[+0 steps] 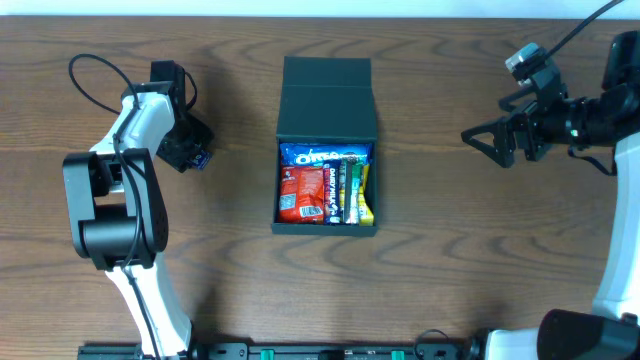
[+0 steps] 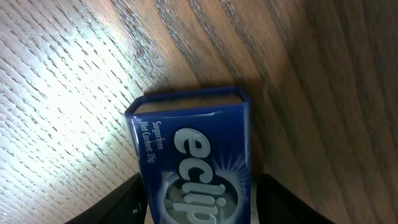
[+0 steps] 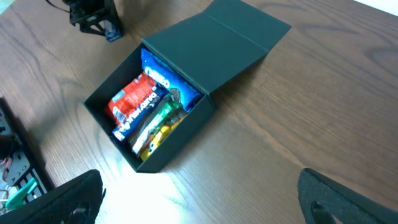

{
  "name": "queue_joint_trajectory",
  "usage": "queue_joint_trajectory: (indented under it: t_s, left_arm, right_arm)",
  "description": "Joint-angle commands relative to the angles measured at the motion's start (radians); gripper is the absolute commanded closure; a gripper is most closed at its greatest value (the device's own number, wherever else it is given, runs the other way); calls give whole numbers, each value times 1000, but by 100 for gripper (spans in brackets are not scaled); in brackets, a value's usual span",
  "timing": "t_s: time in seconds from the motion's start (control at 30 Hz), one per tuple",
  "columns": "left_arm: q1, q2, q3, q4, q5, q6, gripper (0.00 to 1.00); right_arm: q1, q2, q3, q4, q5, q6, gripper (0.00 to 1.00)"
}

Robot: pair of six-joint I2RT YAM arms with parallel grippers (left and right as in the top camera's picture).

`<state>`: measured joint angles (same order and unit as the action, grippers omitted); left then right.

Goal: Pack container
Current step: 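Grasp the blue Eclipse tin with the left gripper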

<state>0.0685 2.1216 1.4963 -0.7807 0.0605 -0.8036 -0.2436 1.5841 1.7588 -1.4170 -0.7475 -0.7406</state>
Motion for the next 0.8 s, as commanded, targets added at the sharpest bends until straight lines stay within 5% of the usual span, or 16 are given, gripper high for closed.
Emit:
queue_joint_trajectory:
  t_s: [0.0,0.17,0.43,0.77]
  left_arm:
    - [5,17,-5,-4,-8,15,45]
    - [5,16,-5,-5,-8,23,60]
    - [5,16,38,-39,-8,72,71]
    - [-26,11,344,-222,-19,163,87]
  right_arm:
    - [8,6,8,0,-12,0,1]
    - [8,6,8,3,-12,0,1]
    - [8,6,8,9,-12,0,1]
    - [8,6,8,12,-12,0,1]
